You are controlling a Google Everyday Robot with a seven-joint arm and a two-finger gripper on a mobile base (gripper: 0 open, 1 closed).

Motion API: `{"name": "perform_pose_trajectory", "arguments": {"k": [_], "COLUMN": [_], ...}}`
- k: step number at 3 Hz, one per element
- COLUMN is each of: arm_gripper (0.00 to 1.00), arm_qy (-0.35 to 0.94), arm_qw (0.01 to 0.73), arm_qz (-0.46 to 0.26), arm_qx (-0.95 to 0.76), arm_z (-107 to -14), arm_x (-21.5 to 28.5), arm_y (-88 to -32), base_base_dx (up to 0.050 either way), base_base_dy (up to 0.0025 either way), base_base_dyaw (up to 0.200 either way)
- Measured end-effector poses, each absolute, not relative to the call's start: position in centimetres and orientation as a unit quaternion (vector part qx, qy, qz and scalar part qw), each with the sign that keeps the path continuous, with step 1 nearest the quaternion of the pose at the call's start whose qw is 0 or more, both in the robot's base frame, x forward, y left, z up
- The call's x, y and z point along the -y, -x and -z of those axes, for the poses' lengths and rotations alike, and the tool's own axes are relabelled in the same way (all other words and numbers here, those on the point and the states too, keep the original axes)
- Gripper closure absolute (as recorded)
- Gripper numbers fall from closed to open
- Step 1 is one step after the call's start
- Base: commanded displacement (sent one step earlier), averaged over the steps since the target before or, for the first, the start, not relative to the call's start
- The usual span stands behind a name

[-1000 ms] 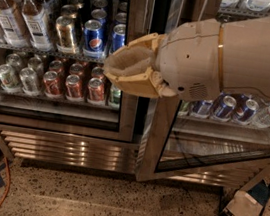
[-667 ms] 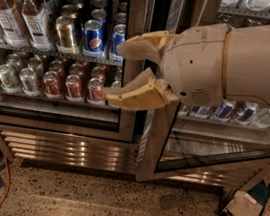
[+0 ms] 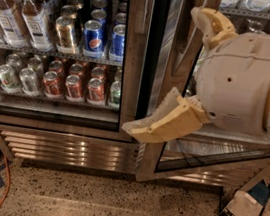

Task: Open right fridge door

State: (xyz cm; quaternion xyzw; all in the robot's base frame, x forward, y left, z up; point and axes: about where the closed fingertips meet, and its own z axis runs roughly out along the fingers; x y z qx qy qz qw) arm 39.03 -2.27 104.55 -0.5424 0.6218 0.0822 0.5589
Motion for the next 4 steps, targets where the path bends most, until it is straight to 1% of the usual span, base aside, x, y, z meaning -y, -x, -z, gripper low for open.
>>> {"name": "perform_pose_trajectory", "arguments": {"k": [1, 4], "arm_gripper": [0.00, 0.00], "arm_qy": [0.524, 0.524], "arm_qw": [0.575, 0.575], "arm_qz": [-0.046, -0.046], "arm_qx": [-0.627, -0.627], "arm_z": [-106.18, -106.18], "arm_x": [3.54, 3.54], "arm_y": [-37.91, -37.91], "base_base_dx": [0.000, 0.000], "base_base_dy": [0.00000, 0.00000], "base_base_dyaw": [0.000, 0.000]}}
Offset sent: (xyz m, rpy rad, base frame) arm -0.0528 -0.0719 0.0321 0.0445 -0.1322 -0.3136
